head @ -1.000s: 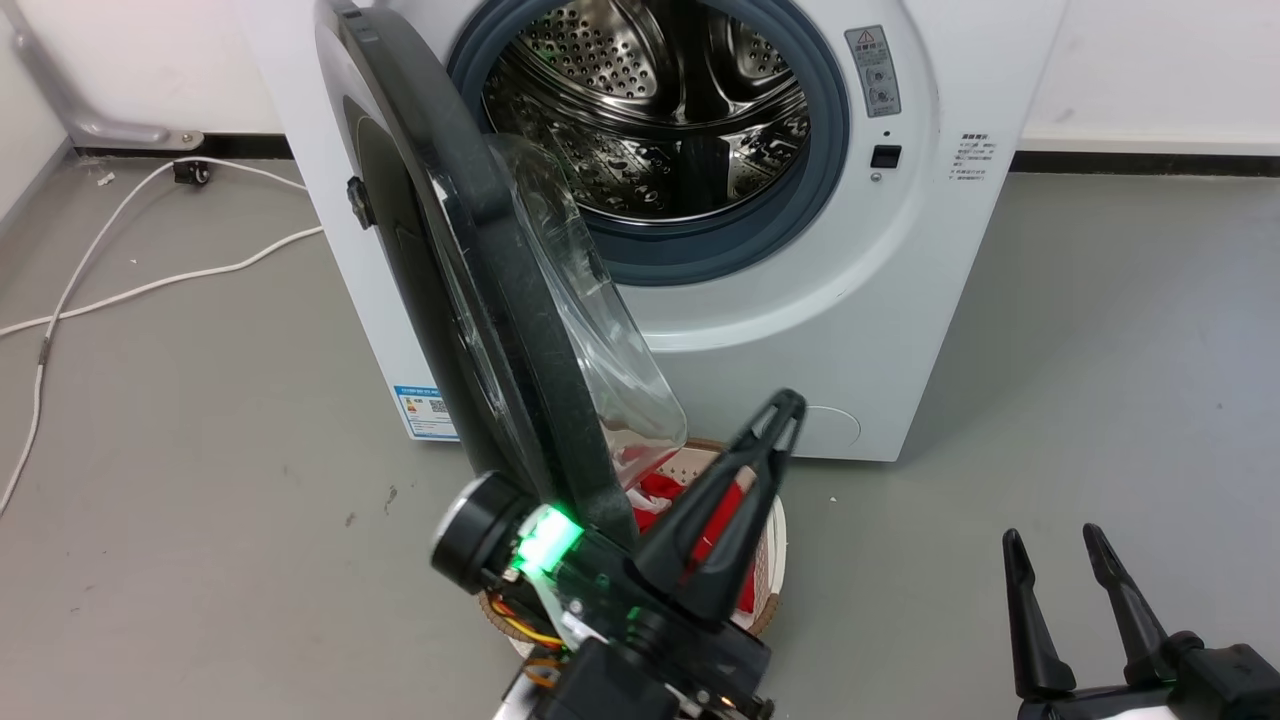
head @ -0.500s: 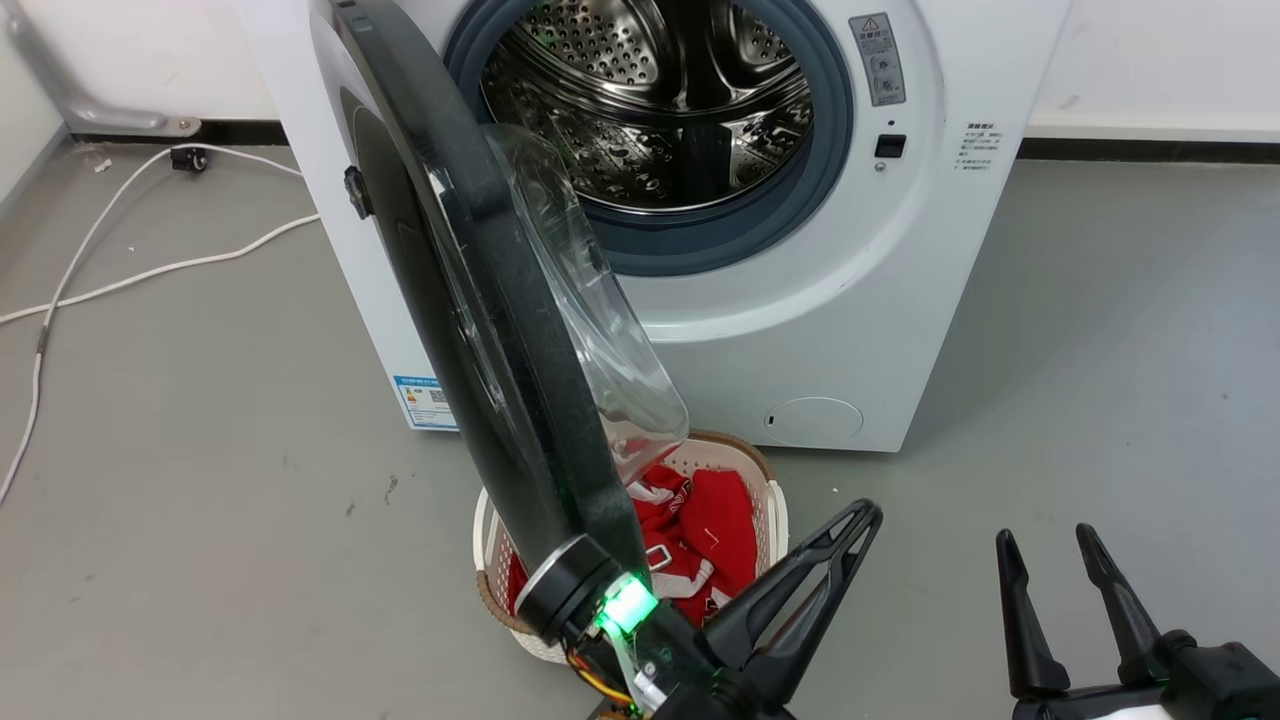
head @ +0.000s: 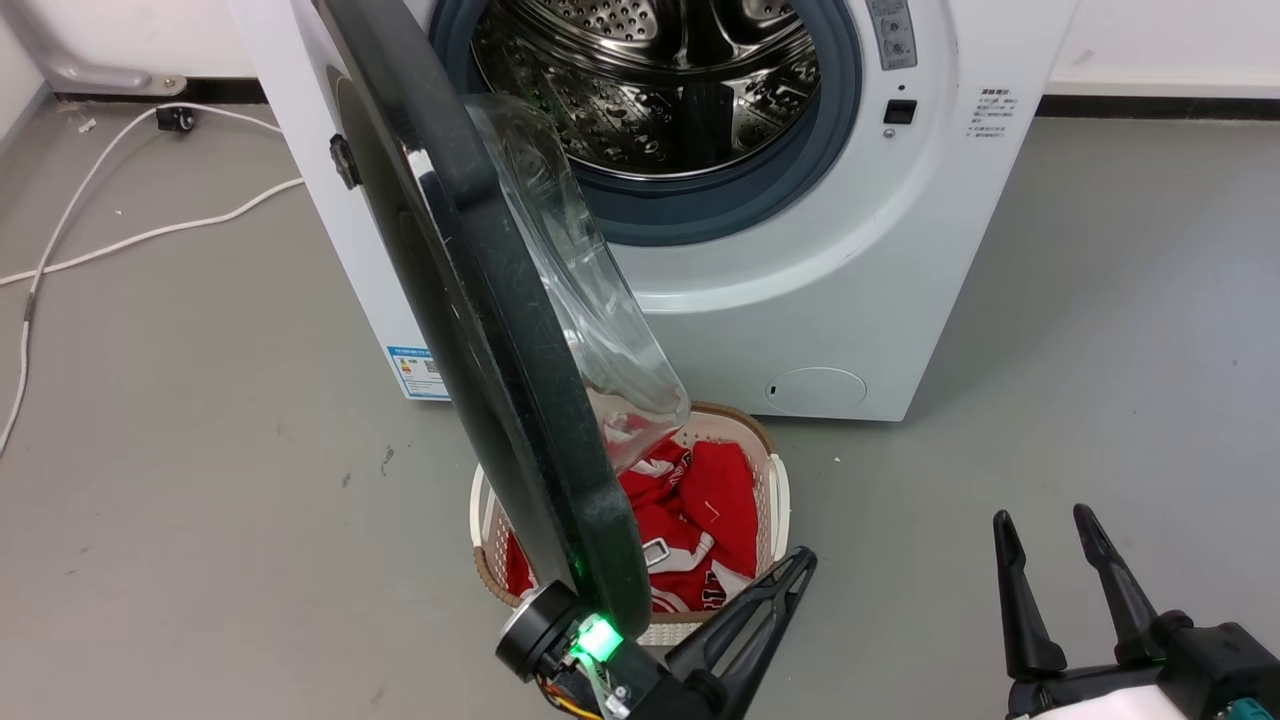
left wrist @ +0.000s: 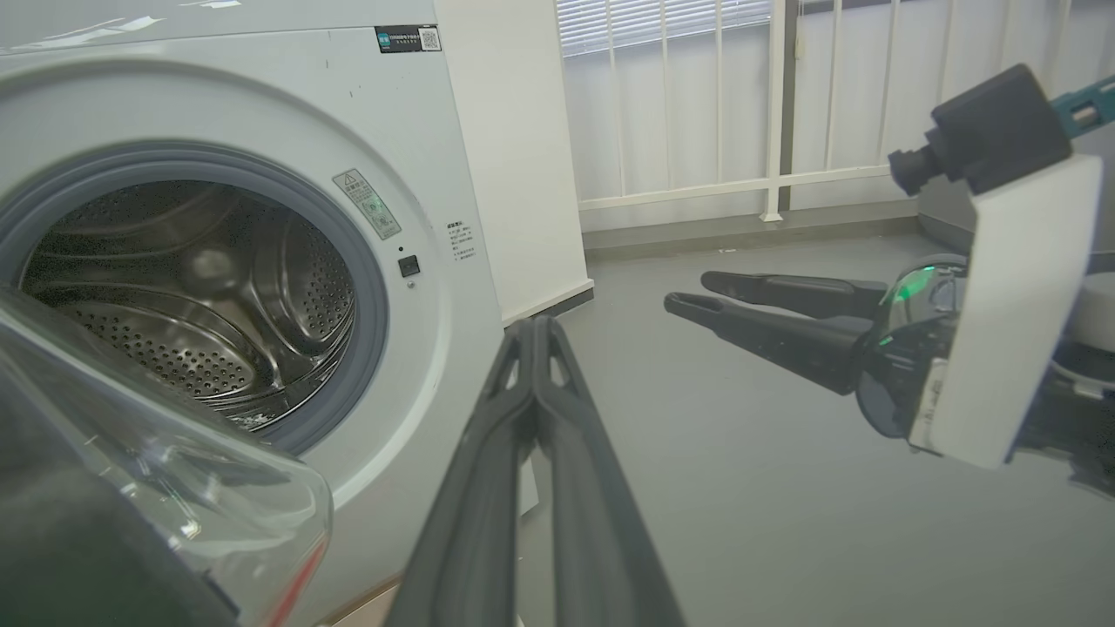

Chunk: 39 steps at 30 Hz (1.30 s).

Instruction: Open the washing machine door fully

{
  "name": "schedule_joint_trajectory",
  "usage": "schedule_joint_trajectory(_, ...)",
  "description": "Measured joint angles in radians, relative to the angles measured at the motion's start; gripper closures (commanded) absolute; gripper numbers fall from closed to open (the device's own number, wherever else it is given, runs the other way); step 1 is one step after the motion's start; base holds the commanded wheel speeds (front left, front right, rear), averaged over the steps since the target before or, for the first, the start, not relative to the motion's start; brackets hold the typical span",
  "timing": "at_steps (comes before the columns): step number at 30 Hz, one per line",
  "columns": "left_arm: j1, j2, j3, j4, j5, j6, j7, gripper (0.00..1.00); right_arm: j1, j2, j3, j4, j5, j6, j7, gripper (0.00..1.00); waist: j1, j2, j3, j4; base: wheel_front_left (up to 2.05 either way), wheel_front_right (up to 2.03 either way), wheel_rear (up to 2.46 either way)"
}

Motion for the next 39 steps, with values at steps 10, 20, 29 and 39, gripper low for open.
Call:
schedule_joint_trajectory(10,0.009,0.001,0.072,0.071,-0.035,0.027,0.0,1.0,-0.007,0.0,-0.002,0.01,-0.003,0.0,0.0,0.0,0.0,0.0,0.018,0.0,0.0,0.0,0.0)
schedule_joint_trajectory(20,0.012,0.0,0.131,0.077,-0.041,0.035,0.0,1.0,-0.006,0.0,-0.004,0.021,-0.007,0.0,0.0,0.0,0.0,0.0,0.017,0.041,0.0,0.0,0.0)
schedule_joint_trajectory(29,0.068,0.005,0.204,0.06,-0.052,0.052,-0.006,1.0,-0.005,0.0,0.005,0.032,-0.005,0.0,0.0,0.0,0.0,0.0,0.009,0.112,0.0,0.0,0.0)
schedule_joint_trajectory(39,0.141,0.023,0.34,0.064,-0.078,0.098,-0.012,1.0,-0.004,0.0,0.007,0.036,-0.007,0.0,0.0,0.0,-0.0002,0.0,0.013,0.168,0.0,0.0,0.0)
